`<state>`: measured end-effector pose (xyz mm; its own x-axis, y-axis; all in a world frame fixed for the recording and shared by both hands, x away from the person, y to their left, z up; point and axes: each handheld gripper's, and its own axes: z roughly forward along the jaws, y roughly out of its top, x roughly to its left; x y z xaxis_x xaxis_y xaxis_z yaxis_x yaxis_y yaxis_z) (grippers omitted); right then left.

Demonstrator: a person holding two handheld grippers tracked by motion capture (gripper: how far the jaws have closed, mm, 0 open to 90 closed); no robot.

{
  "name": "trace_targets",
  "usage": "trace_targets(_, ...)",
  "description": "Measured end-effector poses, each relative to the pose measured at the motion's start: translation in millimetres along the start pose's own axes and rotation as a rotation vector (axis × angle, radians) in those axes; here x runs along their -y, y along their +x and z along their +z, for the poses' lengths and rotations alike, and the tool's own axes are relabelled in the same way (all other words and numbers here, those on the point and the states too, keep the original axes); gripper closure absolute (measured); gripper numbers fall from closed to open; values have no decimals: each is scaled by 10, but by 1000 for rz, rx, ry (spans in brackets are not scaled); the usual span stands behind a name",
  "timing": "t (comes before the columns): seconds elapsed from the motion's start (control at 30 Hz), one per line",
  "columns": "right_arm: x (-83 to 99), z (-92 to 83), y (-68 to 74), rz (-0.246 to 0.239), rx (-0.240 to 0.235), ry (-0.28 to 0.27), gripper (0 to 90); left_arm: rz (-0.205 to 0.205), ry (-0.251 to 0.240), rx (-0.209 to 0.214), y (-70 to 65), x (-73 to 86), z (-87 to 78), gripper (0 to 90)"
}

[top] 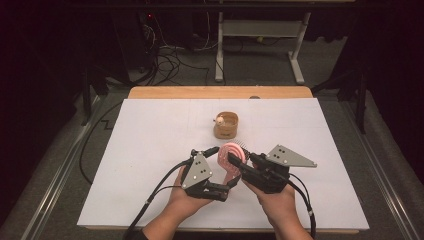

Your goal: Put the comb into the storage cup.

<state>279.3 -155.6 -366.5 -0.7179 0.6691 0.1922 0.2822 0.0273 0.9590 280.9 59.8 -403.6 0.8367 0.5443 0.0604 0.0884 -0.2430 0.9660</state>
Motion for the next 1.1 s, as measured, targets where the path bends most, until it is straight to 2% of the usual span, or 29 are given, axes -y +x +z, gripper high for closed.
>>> trace_targets(0.63,-71,-149,-143,6,46,-35,666,-35,-3,19,71,13,-28,47)
trace_targets(1.1,-63,-249,-312,12,107,-37,665,-87,13,-9,290,113,-108,46)
